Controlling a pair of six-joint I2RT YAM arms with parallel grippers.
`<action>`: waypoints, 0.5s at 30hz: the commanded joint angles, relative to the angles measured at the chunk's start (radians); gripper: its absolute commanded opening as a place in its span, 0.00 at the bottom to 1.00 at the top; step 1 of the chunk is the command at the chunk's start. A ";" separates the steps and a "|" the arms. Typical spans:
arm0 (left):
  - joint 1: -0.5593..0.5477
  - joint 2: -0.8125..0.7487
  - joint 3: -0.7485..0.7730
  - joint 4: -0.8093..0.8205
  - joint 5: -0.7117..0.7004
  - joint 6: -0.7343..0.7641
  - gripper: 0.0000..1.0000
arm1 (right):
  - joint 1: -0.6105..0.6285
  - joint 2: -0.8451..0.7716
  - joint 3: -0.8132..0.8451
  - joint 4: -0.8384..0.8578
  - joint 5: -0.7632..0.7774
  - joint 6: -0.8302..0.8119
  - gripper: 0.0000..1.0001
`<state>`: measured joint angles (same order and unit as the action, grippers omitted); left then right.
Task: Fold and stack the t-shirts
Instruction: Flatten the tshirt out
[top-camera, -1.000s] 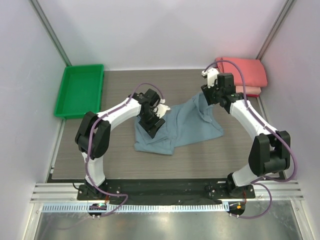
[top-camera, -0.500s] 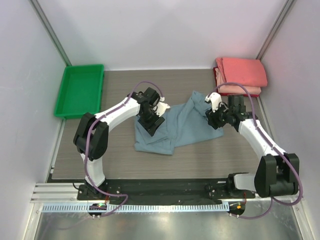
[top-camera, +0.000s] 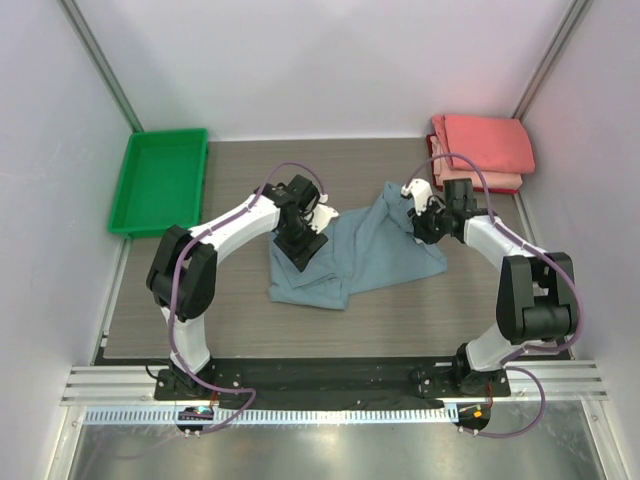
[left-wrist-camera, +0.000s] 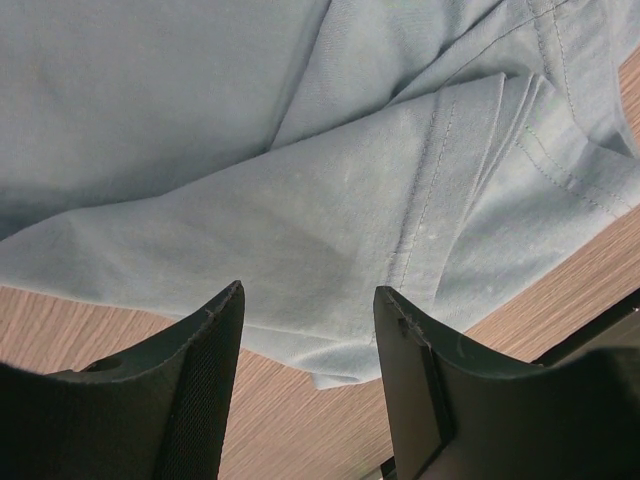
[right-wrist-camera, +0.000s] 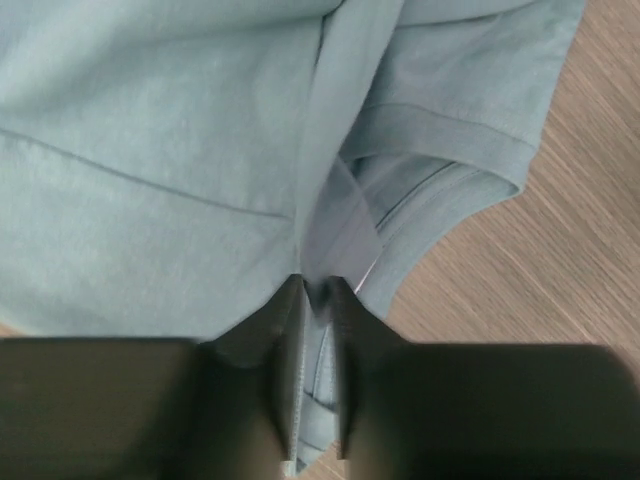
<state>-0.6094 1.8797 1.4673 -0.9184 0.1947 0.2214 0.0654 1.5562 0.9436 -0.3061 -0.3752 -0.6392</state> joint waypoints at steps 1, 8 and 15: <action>-0.006 -0.036 0.033 -0.016 -0.009 0.015 0.56 | -0.001 -0.004 0.064 0.067 -0.007 -0.005 0.18; -0.016 -0.042 0.025 -0.014 0.009 0.051 0.56 | 0.001 -0.171 0.265 -0.066 -0.069 0.061 0.01; -0.099 -0.028 0.002 0.013 0.058 0.064 0.60 | 0.034 -0.180 0.503 -0.140 -0.139 0.229 0.01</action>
<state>-0.6670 1.8797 1.4673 -0.9241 0.2207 0.2699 0.0860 1.3903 1.3651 -0.4294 -0.4629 -0.5068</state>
